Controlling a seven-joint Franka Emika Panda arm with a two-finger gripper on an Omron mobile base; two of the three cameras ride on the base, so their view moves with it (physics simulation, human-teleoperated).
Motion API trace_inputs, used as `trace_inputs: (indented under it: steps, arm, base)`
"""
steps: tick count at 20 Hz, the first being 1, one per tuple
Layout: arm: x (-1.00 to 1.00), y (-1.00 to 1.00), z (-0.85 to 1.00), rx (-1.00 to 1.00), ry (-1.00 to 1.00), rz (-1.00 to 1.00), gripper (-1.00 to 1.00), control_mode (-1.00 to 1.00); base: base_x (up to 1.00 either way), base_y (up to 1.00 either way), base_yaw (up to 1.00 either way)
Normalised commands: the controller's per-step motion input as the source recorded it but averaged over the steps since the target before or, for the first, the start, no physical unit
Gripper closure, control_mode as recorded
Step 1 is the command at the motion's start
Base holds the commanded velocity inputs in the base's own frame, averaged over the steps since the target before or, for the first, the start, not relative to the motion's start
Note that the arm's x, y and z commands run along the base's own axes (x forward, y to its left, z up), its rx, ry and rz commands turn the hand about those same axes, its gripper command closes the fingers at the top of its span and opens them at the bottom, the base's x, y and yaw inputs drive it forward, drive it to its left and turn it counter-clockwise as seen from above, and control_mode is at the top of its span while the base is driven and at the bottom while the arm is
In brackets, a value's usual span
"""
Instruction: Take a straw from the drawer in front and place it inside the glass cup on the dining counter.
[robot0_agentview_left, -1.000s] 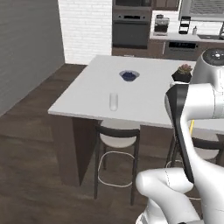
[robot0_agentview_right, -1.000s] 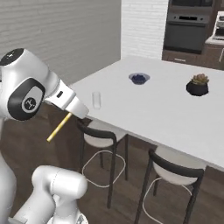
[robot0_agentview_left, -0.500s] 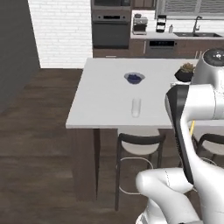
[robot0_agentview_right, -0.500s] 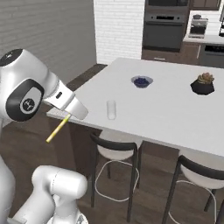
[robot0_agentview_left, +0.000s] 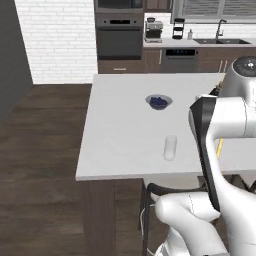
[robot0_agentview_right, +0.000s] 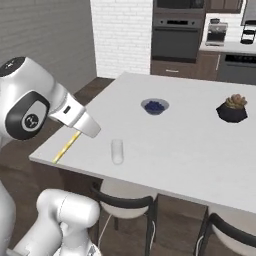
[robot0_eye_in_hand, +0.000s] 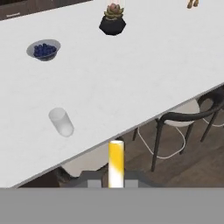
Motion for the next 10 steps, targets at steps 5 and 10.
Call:
trace_inputs:
  steps: [5,10]
  arm:
    - [0.00,0.00,0.00,0.00,0.00,0.00,1.00,1.00]
    - [0.00,0.00,0.00,0.00,0.00,0.00,1.00,1.00]
  base:
    - [0.97,0.10,-0.09]
    - [0.99,0.25,-0.14]
